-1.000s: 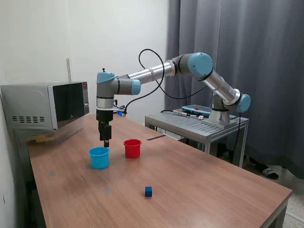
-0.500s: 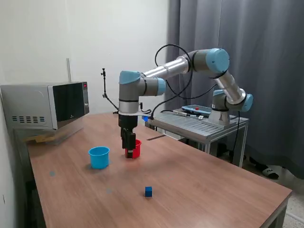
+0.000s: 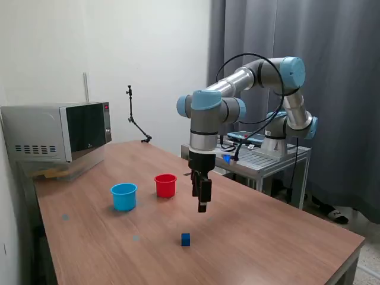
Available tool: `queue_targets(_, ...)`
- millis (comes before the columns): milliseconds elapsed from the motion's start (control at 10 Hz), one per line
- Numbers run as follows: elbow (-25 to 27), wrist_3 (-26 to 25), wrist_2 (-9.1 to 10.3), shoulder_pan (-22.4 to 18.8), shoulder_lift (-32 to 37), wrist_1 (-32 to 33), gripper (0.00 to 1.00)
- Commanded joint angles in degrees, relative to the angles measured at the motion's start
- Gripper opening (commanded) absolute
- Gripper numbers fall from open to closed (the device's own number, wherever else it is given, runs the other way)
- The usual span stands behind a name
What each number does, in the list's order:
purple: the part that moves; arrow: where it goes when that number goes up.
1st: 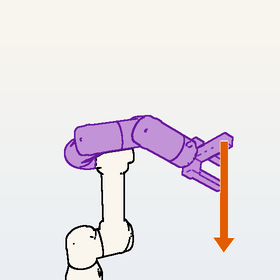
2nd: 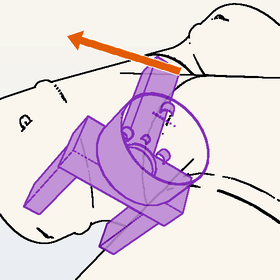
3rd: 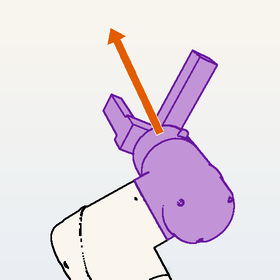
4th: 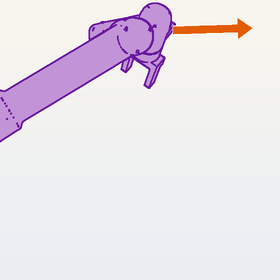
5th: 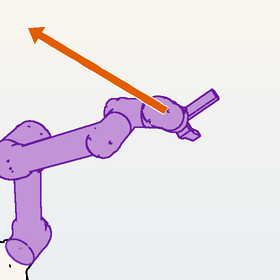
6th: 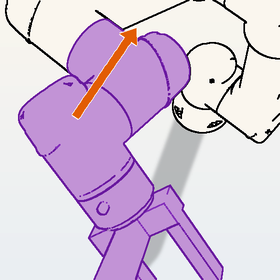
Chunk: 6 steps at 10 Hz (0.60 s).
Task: Place red objects in the red bin, and blue objects in the blue bin.
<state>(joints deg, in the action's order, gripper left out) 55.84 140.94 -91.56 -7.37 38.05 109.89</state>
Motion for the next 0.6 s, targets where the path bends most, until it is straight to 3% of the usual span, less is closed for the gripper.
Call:
queue_targets(0,2.1,-4.4,0.24,-2.3,-0.2,0.4,1.00)
queue_targets(500,1.2,-3.2,0.33,-2.7,-4.0,3.4,1.00)
